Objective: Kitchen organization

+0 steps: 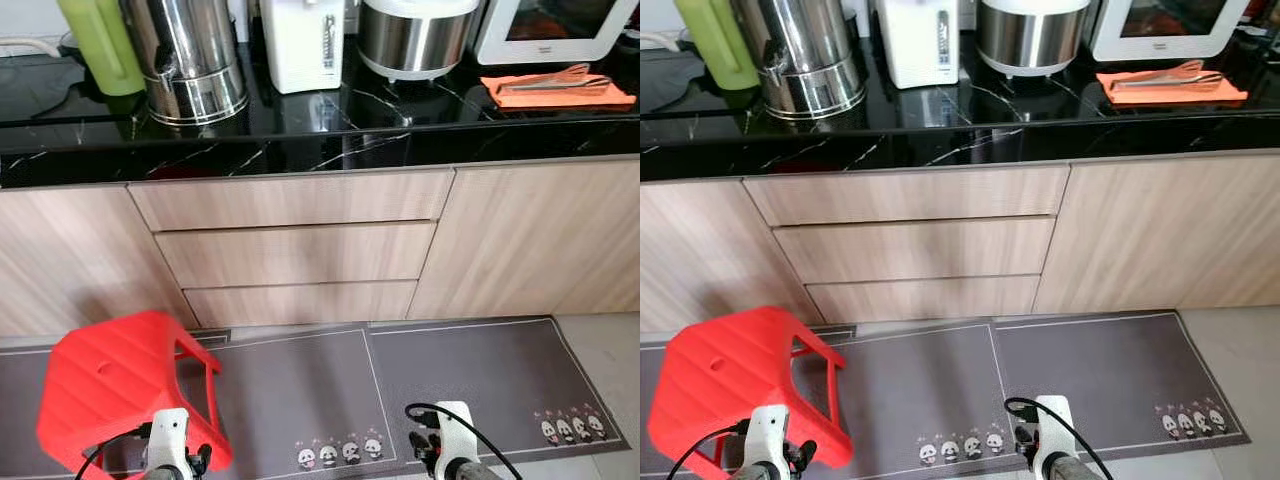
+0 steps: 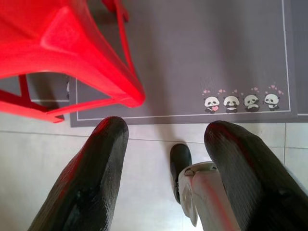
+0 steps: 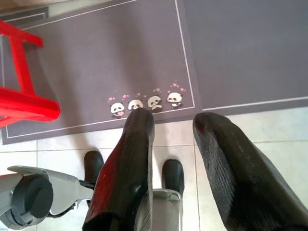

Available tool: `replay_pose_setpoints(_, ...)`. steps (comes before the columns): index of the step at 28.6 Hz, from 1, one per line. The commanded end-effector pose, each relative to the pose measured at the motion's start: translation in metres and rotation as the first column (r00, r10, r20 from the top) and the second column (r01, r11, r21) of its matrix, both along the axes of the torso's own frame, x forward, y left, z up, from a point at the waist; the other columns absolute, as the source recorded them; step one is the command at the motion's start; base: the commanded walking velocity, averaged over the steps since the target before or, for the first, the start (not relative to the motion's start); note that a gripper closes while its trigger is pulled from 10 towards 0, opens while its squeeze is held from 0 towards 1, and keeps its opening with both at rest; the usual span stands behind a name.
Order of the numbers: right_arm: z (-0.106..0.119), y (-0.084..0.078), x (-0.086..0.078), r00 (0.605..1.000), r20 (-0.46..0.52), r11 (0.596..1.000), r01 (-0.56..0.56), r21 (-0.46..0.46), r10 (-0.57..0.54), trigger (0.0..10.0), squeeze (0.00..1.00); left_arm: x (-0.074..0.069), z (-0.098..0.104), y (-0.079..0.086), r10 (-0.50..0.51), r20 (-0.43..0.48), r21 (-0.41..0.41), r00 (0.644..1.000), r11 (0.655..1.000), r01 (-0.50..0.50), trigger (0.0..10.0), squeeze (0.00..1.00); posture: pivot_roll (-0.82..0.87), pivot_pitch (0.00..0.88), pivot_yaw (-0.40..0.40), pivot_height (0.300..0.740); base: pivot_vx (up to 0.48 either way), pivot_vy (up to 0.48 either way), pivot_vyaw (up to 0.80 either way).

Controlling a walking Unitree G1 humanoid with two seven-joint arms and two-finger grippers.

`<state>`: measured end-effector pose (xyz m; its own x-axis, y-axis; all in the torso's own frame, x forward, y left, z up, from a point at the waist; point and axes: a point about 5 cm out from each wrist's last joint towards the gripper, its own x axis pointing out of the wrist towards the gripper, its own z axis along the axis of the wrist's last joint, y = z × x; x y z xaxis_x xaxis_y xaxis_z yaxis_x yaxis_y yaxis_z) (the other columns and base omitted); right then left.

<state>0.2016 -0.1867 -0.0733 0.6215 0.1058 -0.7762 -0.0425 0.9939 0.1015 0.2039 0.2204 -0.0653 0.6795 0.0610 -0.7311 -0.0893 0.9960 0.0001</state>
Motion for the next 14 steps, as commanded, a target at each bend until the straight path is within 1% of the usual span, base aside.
replay_pose_setpoints(1,-0.0033,0.0007,-0.0056,1.000,-0.024,1.000,0.003,0.004,-0.003,10.0,0.00,-0.0008,0.0002,0.0030,-0.022,-0.006,0.027,1.000,0.999,0.023,10.0,0.00,0.04,0.000,0.053,0.740,0.000,-0.292,-0.73)
replay_pose_setpoints(5,-0.0050,0.0004,-0.0090,0.999,-0.033,1.000,0.004,0.001,-0.004,10.0,0.00,-0.0008,0.0001,0.0035,-0.014,-0.013,0.032,1.000,0.999,0.014,10.0,0.00,0.04,0.000,0.052,0.740,0.000,-0.387,-0.73)
replay_pose_setpoints(8,-0.0064,0.0003,-0.0117,0.999,-0.041,1.000,0.005,-0.002,-0.005,10.0,0.00,-0.0007,0.0001,0.0033,-0.020,-0.014,0.038,1.000,0.999,0.021,10.0,0.00,0.03,0.000,0.052,0.740,0.000,0.000,-0.73)
replay_pose_setpoints(9,-0.0069,0.0003,-0.0125,0.999,-0.044,1.000,0.004,-0.004,-0.004,10.0,0.00,-0.0004,0.0003,0.0035,-0.036,-0.018,0.055,0.999,0.998,0.037,10.0,0.00,0.03,0.000,0.052,0.740,0.000,-0.394,-0.73)
replay_pose_setpoints(13,-0.0071,-0.0001,-0.0132,0.999,-0.045,1.000,0.000,-0.005,-0.001,10.0,0.00,-0.0008,0.0000,0.0042,-0.035,-0.024,0.061,0.999,0.997,0.036,10.0,0.00,0.02,0.000,0.052,0.740,0.000,-0.468,-0.73)
replay_pose_setpoints(14,-0.0074,-0.0006,-0.0139,0.999,-0.046,1.000,0.004,-0.005,-0.004,10.0,0.00,-0.0016,-0.0003,0.0046,-0.016,-0.021,0.051,1.000,0.999,0.017,10.0,0.00,0.02,0.000,0.052,0.740,0.000,0.000,-0.73)
